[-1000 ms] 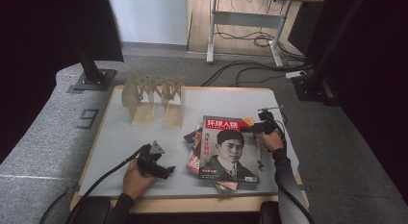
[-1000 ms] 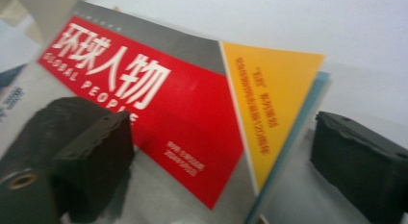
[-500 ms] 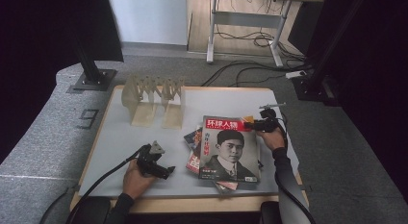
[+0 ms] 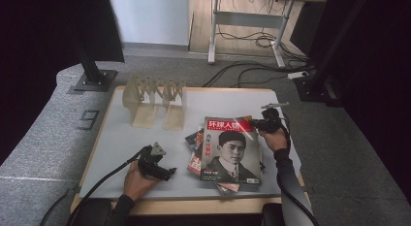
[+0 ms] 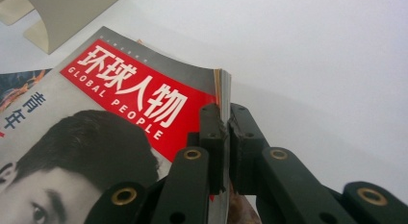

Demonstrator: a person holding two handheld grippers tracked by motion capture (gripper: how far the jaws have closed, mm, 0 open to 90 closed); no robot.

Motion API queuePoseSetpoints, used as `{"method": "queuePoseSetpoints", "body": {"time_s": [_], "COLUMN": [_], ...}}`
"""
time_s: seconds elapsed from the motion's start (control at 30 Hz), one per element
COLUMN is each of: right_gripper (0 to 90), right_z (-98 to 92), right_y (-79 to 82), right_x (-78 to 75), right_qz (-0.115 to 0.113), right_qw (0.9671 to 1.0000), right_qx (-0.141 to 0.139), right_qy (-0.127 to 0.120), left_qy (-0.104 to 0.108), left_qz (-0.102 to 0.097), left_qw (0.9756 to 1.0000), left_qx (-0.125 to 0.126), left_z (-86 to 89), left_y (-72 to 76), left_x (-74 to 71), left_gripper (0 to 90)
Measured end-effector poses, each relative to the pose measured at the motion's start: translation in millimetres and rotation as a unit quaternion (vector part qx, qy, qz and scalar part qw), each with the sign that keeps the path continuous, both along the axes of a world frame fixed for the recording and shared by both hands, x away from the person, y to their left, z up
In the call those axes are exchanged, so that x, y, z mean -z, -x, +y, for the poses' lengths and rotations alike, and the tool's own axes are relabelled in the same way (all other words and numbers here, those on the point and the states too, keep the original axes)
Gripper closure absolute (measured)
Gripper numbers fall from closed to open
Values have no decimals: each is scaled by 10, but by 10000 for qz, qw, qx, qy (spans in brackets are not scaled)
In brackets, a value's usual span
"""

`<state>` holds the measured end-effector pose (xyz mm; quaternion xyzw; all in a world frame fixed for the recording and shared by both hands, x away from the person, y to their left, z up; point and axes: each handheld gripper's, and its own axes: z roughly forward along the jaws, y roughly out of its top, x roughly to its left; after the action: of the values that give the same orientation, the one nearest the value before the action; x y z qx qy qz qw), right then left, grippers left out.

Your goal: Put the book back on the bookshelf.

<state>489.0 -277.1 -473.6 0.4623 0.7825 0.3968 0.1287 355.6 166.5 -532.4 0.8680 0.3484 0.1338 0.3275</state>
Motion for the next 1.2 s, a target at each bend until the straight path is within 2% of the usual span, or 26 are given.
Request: {"method": "queuePoseSetpoints", "body": {"time_s": [0.17,0.23,0.67,0.8,0.97,1.03,1.07,1.2], "right_gripper": [862,863,865,865,865,865,865,866], "right_z": [12,20,5,34,66,79,79,88], "right_y": [75,108,249,291,331,351,351,380], "right_x": [-81,-114,-295,-364,-433,-463,-463,-515], "right_qz": [-161,-231,-412,-484,-579,-617,-617,-660], "right_qw": [9998,9997,9990,9986,9979,9977,9977,9973], "right_qx": [-44,-74,-160,-202,-270,-281,-281,-300], "right_qy": [-92,-51,-78,-70,-82,-68,-68,-75], "left_qy": [-3,-2,4,-2,36,-8,-8,148], "left_qz": [-2,-5,15,-10,38,-102,-102,-151], "left_qw": [10000,10000,10000,9999,9996,9990,9990,9979], "left_qx": [16,21,22,125,265,431,431,604], "left_z": [1,0,-2,-12,-62,-106,-106,-176], "left_y": [1,2,0,24,26,35,35,25], "left_x": [-3,-3,-10,-36,-81,-145,-145,-257], "left_gripper": [4,6,9,77,83,84,84,85]}}
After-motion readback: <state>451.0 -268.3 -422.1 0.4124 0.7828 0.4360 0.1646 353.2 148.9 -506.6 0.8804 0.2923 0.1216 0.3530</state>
